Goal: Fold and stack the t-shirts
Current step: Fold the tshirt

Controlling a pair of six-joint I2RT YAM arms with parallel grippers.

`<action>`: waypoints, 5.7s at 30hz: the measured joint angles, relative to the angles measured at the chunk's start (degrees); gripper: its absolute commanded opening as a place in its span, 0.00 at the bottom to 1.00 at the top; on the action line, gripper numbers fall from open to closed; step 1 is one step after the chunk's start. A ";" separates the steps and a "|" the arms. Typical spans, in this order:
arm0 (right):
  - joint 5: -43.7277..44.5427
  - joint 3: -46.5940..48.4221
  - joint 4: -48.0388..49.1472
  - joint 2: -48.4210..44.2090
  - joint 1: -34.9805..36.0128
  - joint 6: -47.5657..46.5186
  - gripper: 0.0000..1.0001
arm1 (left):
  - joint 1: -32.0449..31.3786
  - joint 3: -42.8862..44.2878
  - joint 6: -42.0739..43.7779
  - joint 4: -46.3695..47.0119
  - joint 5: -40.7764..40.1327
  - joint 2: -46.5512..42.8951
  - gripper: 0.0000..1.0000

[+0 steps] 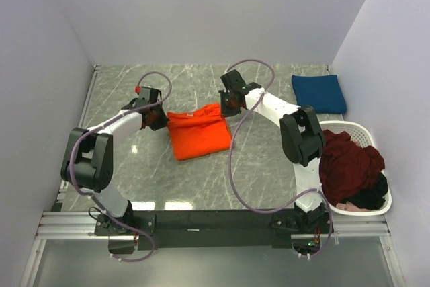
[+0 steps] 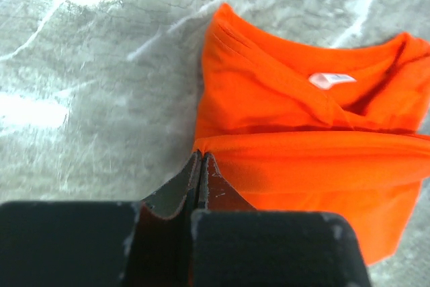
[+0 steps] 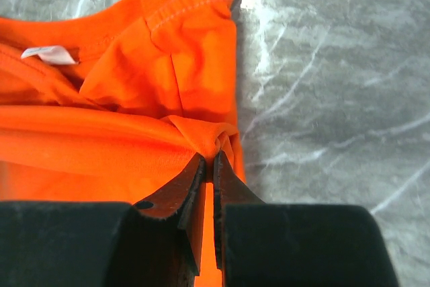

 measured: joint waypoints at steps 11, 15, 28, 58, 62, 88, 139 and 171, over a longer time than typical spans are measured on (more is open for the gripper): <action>-4.04 -5.40 5.68 2.64 -0.26 0.52 0.02 | 0.04 0.13 -0.90 1.18 0.63 6.36 0.01; -5.60 -8.26 8.59 1.40 -0.72 1.29 0.02 | -0.28 -0.74 -1.62 1.18 0.57 6.01 0.01; -10.27 -35.74 9.11 -19.17 5.14 4.31 0.02 | -8.46 -18.27 -4.59 -9.40 0.66 -19.47 0.01; -7.56 -30.21 0.98 -18.18 3.06 2.64 0.02 | -9.09 -14.99 -2.25 -1.97 -0.35 -16.96 0.01; -6.21 -28.50 0.66 -18.23 3.06 2.58 0.02 | -9.09 -15.06 -2.84 -1.16 -1.84 -16.72 0.01; -2.51 -30.62 7.91 -27.30 2.25 2.80 0.37 | -8.81 -15.41 -6.08 -1.81 -10.67 -21.49 0.69; -54.99 -27.34 56.57 8.26 -12.31 22.12 0.33 | -4.35 -12.28 -7.91 34.97 17.42 9.35 0.09; -49.35 -35.87 59.04 2.73 -12.39 24.39 0.29 | -1.77 -19.47 -8.85 37.97 15.02 4.02 0.06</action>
